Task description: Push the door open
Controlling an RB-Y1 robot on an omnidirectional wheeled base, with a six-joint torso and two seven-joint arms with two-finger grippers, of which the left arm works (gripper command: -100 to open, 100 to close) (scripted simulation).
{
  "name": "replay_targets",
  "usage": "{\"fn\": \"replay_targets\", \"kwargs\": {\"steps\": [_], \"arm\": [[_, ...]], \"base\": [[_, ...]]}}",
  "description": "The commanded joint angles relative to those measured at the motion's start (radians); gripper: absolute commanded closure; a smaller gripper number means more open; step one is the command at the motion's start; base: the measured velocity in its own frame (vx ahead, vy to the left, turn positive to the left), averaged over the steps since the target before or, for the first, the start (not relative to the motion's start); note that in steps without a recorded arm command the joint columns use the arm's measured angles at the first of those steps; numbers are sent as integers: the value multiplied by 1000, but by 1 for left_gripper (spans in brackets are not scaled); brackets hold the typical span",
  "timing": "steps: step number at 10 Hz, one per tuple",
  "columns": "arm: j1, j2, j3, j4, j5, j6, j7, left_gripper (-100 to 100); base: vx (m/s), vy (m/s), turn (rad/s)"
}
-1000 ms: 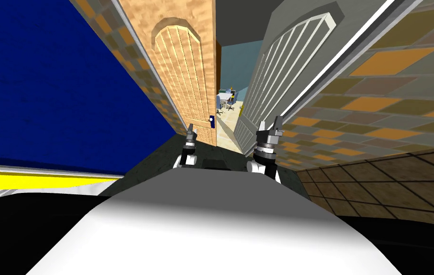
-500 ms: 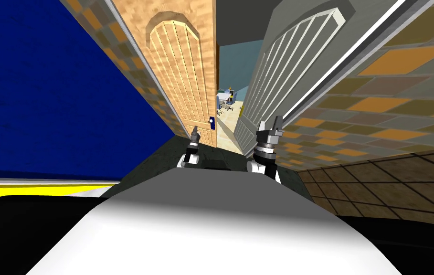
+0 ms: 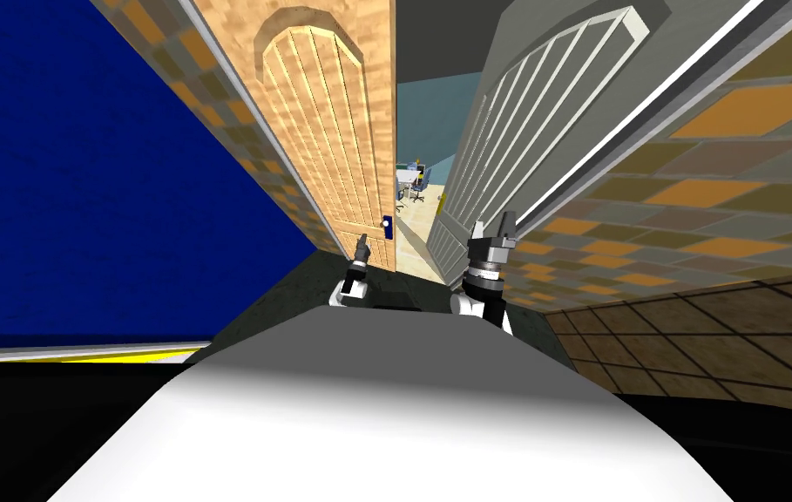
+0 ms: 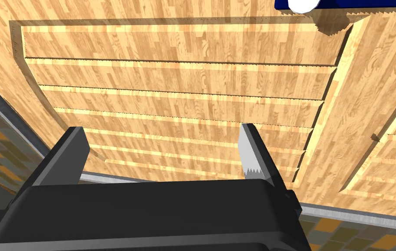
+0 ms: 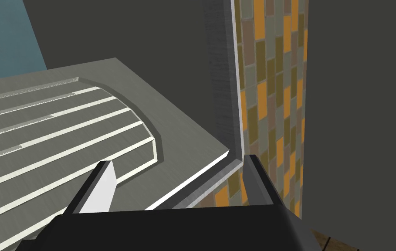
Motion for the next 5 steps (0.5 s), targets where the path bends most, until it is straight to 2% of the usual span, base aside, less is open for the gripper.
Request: {"fn": "replay_targets", "kwargs": {"steps": [1, 5], "arm": [[-18, -4, -7, 36, 1, 14, 1, -100], [-63, -16, -22, 131, 5, 34, 4, -100]], "base": [[94, 82, -51], [90, 58, -45]]}}
